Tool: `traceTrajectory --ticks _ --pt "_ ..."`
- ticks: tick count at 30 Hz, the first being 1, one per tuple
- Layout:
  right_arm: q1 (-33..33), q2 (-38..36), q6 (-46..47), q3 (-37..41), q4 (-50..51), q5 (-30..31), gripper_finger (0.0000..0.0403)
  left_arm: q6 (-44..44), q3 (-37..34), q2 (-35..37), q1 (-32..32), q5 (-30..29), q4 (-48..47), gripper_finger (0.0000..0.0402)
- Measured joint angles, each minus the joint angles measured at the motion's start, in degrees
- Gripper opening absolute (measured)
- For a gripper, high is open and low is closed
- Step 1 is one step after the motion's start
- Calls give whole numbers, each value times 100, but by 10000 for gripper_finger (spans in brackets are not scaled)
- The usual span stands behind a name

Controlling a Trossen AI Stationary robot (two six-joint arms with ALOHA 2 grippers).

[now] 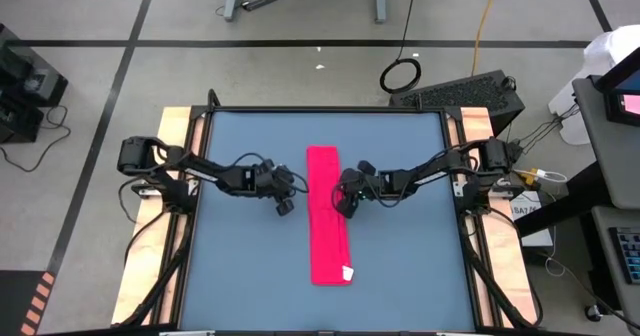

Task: Roll towel
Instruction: Fold the red towel

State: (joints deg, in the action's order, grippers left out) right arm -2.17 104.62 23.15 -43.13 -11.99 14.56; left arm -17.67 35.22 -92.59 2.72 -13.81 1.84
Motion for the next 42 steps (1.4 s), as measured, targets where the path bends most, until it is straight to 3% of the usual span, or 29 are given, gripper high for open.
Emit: traceTrajectory --ticks 6,14,25,33,42 --pt "136 -223 343 31 129 -69 6 -2 -4 -7 -152 -182 46 86" --pt "207 -952 -58 -29 223 -97 6 -9 -6 -7 -223 -240 64 86" --pt "592 -554 -556 -29 7 -143 6 -304 -11 -12 -457 -255 306 86" --pt "1471 -1140 -561 -42 139 -106 6 -304 -11 -12 -1207 -222 1142 86" --pt "2905 -1249 -325 -27 322 138 6 -233 -8 -12 -2127 -298 2356 86"
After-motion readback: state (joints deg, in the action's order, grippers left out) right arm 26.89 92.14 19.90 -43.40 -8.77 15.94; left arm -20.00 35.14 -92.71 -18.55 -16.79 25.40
